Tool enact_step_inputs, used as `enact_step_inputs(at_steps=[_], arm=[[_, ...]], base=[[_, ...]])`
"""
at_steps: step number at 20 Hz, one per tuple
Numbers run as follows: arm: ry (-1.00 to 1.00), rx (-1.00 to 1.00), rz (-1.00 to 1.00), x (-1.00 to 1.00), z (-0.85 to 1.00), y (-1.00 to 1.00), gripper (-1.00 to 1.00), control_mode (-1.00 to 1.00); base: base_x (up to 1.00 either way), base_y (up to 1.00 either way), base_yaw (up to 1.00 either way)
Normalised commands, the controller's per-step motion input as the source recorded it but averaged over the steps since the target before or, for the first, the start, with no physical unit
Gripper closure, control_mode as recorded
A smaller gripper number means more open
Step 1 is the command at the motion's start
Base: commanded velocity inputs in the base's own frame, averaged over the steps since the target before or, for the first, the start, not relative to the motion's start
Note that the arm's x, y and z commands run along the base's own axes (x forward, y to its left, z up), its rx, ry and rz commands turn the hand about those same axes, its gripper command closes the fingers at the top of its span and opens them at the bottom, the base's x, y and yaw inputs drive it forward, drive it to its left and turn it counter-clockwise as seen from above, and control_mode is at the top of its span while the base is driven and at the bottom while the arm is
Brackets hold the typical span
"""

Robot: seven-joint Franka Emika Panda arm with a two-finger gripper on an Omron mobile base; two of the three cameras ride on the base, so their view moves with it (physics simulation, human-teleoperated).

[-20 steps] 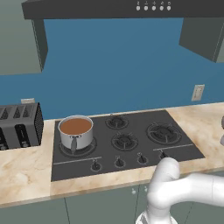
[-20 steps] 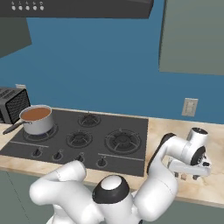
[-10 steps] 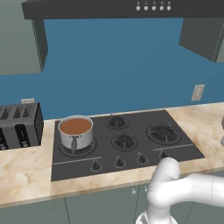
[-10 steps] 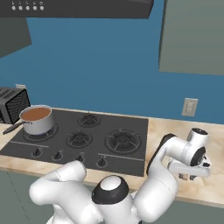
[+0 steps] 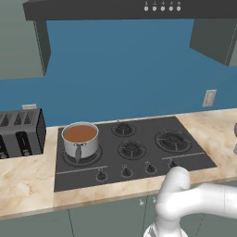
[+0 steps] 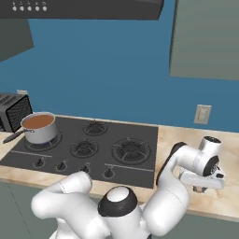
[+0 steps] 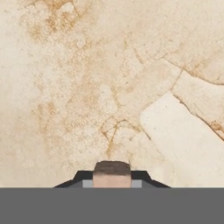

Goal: Pick up the sugar cube(s) and place them in the saucepan with hot chocolate.

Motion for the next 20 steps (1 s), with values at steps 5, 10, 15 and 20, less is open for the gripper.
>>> enact_step_inputs(at_steps=[5, 10, 15, 20], arm=[[0.00, 0.00, 0.00, -0.13, 0.11, 0.04, 1.00, -1.00], [-0.03, 0.00, 0.00, -0.14, 0.56, 0.33, 1.00, -1.00], [-0.05, 0.00, 0.01, -0.04, 0.65, 0.77, 1.00, -1.00], [-0.07, 0.00, 0.02, 0.00, 0.45, 1.00, 1.00, -1.00]], base=[[0.00, 0.00, 0.00], [0.00, 0.00, 0.00], [0.00, 0.00, 0.00], [0.00, 0.00, 0.00]])
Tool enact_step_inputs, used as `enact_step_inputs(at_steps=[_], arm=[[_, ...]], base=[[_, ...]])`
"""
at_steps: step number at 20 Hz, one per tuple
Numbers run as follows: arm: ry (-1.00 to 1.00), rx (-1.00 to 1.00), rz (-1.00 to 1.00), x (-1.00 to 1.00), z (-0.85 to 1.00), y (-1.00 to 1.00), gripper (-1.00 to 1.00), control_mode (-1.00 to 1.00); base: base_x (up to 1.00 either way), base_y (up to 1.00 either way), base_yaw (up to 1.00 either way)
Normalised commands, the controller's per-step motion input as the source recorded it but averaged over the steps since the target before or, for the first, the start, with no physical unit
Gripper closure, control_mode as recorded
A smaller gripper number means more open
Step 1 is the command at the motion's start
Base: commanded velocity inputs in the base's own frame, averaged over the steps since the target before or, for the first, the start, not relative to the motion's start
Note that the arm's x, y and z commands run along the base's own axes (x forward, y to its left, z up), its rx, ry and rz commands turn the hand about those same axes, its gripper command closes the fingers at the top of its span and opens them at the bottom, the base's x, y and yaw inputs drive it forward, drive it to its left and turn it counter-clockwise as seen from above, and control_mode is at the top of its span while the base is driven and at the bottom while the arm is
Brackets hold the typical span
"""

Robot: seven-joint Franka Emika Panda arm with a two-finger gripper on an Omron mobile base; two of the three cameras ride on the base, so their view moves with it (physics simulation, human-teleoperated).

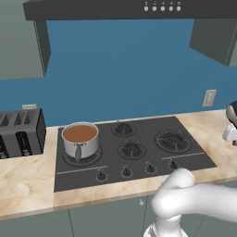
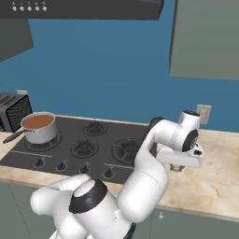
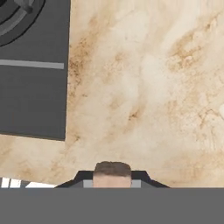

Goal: Pick up the sugar cube(s) and place them in the saucepan with hot chocolate.

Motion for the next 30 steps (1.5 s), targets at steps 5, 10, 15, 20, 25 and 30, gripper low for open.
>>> enact_step_inputs(at_steps=[5, 10, 15, 20, 25, 30], arm=[[-0.04, 0.00, 0.04, 0.00, 0.59, 1.00, 1.00, -1.00], [-0.07, 0.00, 0.06, -0.04, 0.66, 1.00, 1.00, -1.00], [-0.08, 0.00, 0.14, 0.00, 0.62, 1.00, 1.00, -1.00], [-0.05, 0.00, 0.23, 0.04, 0.47, 1.00, 1.00, -1.00], [-0.03, 0.00, 0.33, 0.11, 0.20, 1.00, 1.00, -1.00], [-0.03, 0.00, 0.37, 0.16, 0.16, 1.00, 1.00, -1.00]], base=[[0.00, 0.00, 0.00], [0.00, 0.00, 0.00], [0.00, 0.00, 0.00], [0.00, 0.00, 0.00], [0.00, 0.00, 0.00], [0.00, 0.00, 0.00]])
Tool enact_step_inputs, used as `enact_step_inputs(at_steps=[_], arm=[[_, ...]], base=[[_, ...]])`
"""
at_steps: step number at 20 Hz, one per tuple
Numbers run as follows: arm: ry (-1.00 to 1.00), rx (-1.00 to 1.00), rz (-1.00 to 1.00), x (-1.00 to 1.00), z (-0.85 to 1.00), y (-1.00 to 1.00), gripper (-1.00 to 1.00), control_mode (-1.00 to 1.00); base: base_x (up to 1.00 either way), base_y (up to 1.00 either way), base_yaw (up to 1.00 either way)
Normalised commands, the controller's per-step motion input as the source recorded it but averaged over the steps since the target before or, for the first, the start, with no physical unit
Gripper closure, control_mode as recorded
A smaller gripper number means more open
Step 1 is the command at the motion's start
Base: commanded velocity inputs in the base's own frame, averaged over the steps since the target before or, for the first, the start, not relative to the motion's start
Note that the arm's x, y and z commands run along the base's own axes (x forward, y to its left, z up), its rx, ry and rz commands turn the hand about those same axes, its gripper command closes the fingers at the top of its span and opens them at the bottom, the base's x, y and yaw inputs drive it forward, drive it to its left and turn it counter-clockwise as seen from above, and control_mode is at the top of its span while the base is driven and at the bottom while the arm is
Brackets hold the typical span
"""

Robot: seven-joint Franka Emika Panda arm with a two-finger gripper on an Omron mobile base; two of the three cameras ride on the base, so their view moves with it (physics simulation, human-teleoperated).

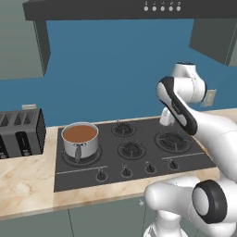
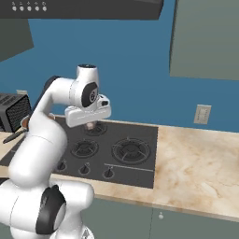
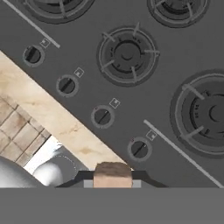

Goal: Pick up the sugar cube(s) and place them in the saucepan with hot chocolate.

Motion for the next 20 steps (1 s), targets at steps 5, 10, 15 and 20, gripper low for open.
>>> enact_step_inputs(at_steps=[5, 10, 15, 20], arm=[[-0.06, 0.00, 0.32, 0.32, 0.09, 1.00, 1.00, -1.00], [-0.16, 0.00, 0.17, 0.46, 0.11, 1.00, 1.00, -1.00], [-0.16, 0.00, 0.04, 0.65, 0.07, 1.00, 1.00, -1.00], [-0.05, 0.00, 0.00, 0.71, -0.01, 1.00, 1.00, -1.00]], base=[[0.00, 0.00, 0.00], [0.00, 0.00, 0.00], [0.00, 0.00, 0.00], [0.00, 0.00, 0.00]])
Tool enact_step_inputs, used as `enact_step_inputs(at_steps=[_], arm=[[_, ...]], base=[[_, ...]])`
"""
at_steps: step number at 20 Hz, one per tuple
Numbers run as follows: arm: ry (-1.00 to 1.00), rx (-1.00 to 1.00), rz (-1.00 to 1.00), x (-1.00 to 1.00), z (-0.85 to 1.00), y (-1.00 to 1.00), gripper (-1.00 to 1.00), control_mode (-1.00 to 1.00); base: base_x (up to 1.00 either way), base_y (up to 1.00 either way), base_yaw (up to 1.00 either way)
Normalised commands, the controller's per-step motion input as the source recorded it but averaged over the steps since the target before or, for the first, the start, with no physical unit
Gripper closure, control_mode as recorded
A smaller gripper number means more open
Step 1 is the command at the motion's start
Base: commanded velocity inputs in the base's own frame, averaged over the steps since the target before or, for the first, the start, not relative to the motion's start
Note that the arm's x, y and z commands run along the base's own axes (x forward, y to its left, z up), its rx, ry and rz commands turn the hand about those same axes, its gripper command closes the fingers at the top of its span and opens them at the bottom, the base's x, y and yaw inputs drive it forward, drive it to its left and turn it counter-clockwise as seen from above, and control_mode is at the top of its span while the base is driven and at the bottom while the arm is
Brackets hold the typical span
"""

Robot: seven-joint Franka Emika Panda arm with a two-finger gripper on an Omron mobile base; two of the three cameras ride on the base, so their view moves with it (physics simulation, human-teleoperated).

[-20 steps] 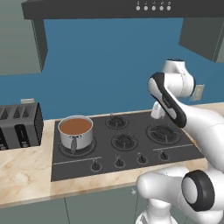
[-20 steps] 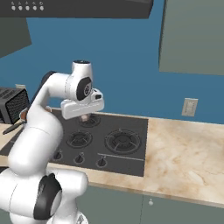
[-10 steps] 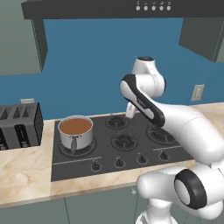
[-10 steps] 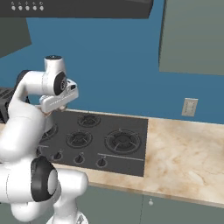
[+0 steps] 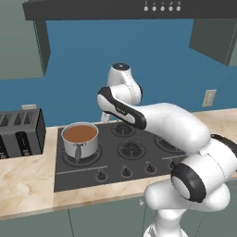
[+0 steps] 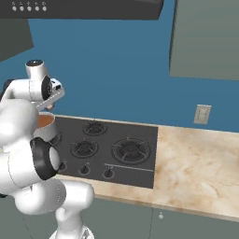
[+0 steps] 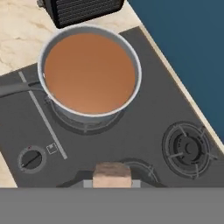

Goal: Pick up the sugar cube(s) and place them in the saucepan with hot chocolate.

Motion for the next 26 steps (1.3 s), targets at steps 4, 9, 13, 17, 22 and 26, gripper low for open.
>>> enact_step_inputs(at_steps=[4, 9, 13, 17, 22, 26], arm=[[0.00, 0.00, 0.00, 0.40, -0.10, 0.78, 1.00, -1.00], [0.05, 0.00, 0.00, 0.01, 0.00, 0.23, 1.00, -1.00], [0.13, 0.03, 0.01, -0.31, -0.07, 0.00, 1.00, -1.00], [0.13, 0.03, 0.00, -0.24, -0.10, 0.01, 1.00, -1.00], [0.10, 0.00, 0.00, 0.00, -0.10, 0.03, 1.00, -1.00], [0.01, 0.00, 0.00, 0.01, -0.04, 0.00, 1.00, -1.00]], base=[[0.00, 0.00, 0.00], [0.00, 0.00, 0.00], [0.00, 0.00, 0.00], [0.00, 0.00, 0.00], [0.00, 0.00, 0.00], [0.00, 0.00, 0.00]])
